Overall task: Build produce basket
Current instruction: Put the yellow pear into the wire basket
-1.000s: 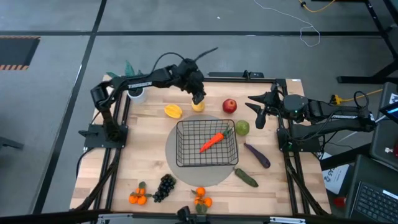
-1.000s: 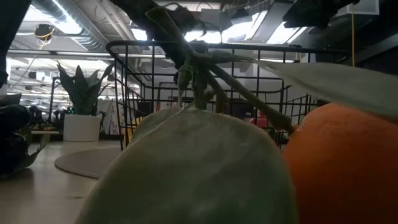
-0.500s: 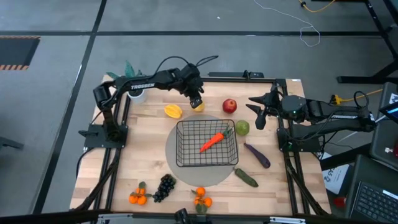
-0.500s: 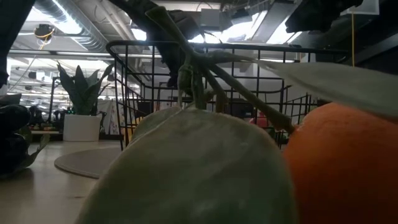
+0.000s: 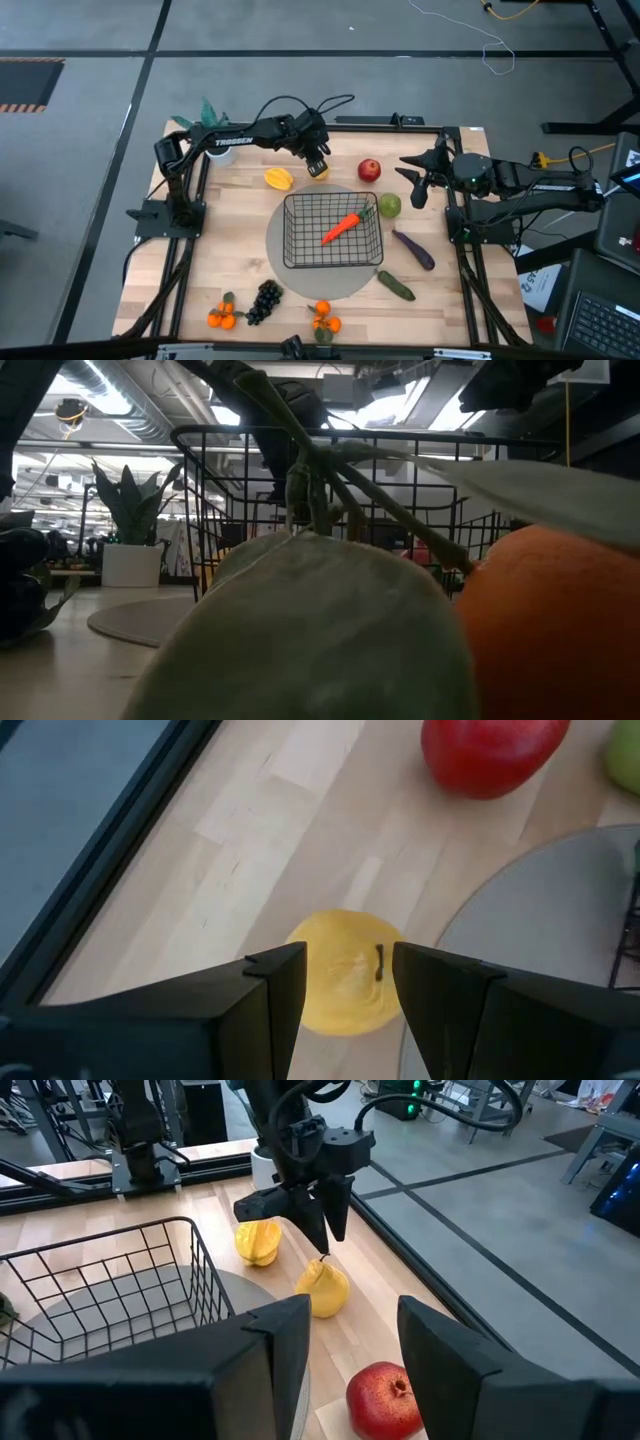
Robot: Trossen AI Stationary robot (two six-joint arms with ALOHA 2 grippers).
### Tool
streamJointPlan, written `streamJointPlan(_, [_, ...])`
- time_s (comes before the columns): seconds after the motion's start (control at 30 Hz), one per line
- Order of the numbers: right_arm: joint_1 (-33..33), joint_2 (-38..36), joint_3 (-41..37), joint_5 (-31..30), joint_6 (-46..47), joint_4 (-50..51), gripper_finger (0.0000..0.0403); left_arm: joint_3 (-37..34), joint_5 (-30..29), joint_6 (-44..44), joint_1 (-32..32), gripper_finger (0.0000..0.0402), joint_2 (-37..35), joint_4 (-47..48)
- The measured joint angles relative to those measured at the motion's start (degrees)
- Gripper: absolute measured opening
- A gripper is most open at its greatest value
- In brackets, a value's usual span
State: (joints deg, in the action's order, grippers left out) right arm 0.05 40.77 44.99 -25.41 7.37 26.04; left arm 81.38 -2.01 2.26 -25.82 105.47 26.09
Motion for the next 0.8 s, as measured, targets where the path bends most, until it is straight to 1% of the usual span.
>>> streamJointPlan(0.27, [0.0, 0.0, 0.0, 0.0, 0.0, 0.0, 0.015, 0.0, 0.0, 0.4, 0.4, 0.014, 0.0, 0.0])
streamJointPlan(0.57, [0.0, 0.0, 0.0, 0.0, 0.0, -0.1, 0.015, 0.0, -0.5, 0.5, 1.3, 0.014, 1.7, 0.3])
streamJointPlan(0.67, [0.0, 0.0, 0.0, 0.0, 0.0, 0.0, 0.015, 0.0, -1.6, 0.5, 1.7, 0.014, 2.2, -2.0])
streamJointPlan(0.8, [0.0, 0.0, 0.0, 0.1, 0.0, 0.0, 0.015, 0.0, -1.8, 0.2, 1.7, 0.014, 2.2, -2.7])
